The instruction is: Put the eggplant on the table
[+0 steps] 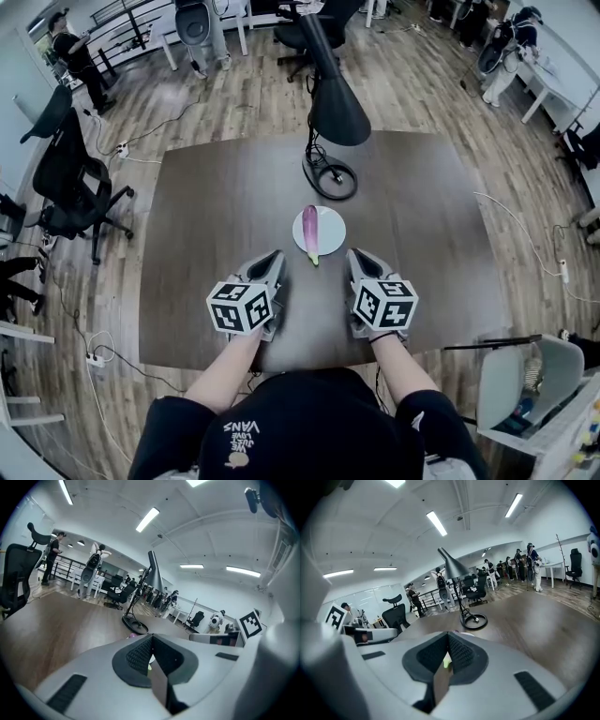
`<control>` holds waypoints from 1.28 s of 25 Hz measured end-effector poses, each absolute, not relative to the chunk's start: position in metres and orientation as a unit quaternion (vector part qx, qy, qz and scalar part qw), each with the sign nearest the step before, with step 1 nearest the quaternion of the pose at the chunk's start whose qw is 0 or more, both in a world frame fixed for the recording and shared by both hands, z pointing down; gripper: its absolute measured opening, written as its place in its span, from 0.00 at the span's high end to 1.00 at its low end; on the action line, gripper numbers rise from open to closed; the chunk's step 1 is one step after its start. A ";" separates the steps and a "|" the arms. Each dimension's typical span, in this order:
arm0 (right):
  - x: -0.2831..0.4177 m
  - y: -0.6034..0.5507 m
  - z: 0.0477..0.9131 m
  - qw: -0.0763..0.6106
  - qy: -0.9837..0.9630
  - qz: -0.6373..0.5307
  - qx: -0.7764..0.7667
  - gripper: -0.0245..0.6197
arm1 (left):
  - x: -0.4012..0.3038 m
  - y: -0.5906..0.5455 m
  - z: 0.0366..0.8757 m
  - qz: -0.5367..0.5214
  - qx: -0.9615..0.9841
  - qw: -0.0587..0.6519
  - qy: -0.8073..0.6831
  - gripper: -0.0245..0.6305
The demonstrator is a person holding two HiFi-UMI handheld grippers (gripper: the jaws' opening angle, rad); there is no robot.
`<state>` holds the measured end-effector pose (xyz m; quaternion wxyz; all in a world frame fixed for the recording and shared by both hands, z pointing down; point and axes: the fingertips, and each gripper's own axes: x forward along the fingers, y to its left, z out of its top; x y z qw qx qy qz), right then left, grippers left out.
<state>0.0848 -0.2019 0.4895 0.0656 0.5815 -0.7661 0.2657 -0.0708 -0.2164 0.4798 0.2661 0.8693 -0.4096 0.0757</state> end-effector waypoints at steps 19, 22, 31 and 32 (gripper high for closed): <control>0.066 -0.125 0.471 0.032 -0.772 0.229 0.591 0.93 | -0.084 -0.142 0.461 0.080 0.890 0.190 -0.406 0.95; 0.065 -0.118 0.470 0.034 -0.772 0.225 0.593 0.93 | -0.085 -0.135 0.457 0.070 0.891 0.185 -0.409 0.95; 0.062 -0.109 0.465 0.039 -0.772 0.218 0.597 0.93 | -0.086 -0.121 0.456 0.073 0.895 0.176 -0.403 0.95; 0.061 -0.109 0.465 0.038 -0.772 0.217 0.596 0.93 | -0.086 -0.121 0.456 0.072 0.895 0.176 -0.403 0.95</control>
